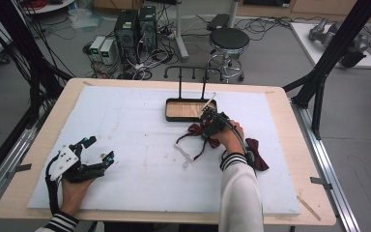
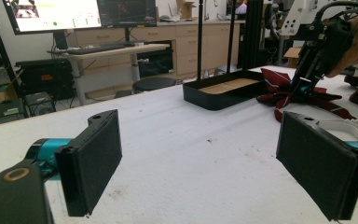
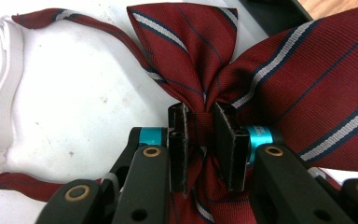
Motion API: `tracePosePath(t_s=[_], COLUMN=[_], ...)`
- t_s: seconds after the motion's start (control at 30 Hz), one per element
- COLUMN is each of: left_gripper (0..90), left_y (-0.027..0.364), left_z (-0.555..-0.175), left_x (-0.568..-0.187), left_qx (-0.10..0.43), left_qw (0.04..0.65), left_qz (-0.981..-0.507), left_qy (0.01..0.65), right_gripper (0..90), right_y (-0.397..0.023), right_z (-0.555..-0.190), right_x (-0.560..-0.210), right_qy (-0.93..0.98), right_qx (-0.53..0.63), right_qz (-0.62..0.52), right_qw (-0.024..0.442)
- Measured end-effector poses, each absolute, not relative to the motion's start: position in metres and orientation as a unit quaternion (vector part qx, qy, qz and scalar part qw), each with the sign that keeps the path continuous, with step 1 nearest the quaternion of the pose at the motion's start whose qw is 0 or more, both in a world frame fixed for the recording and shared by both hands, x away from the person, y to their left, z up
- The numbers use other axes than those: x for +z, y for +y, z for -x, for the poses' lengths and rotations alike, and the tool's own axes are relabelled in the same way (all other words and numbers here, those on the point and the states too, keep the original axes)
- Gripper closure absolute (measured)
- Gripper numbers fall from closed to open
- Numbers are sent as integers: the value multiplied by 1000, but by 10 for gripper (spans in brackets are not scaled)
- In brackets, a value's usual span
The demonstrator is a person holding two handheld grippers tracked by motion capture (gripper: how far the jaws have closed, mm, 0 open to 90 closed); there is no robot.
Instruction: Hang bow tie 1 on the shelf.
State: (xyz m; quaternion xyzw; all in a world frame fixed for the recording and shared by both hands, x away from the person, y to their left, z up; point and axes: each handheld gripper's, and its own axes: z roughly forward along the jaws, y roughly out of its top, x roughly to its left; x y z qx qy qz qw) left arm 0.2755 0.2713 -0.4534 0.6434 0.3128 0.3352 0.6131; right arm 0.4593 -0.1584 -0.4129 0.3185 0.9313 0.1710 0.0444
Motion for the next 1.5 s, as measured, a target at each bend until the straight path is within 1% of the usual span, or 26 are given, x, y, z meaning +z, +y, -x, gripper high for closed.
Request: tracePosePath(t_s=[0.33, 0.67, 1.5], left_gripper=[143, 143, 143], left_y=[271, 271, 271], left_z=[-276, -276, -276], left_x=[-453, -453, -453], left_qx=[335, 336, 336], left_qw=[613, 613, 612], left_qz=[-643, -644, -644], left_qy=[313, 312, 313], right_gripper=[765, 764, 764], right_y=[-157, -167, -193], right_z=[-457, -450, -428], right_x=[-409, -386, -337], right_qy=[931, 908, 822], right_qx=[180, 248, 414], right_qz=[-312, -330, -335], right_qw=[53, 77, 203])
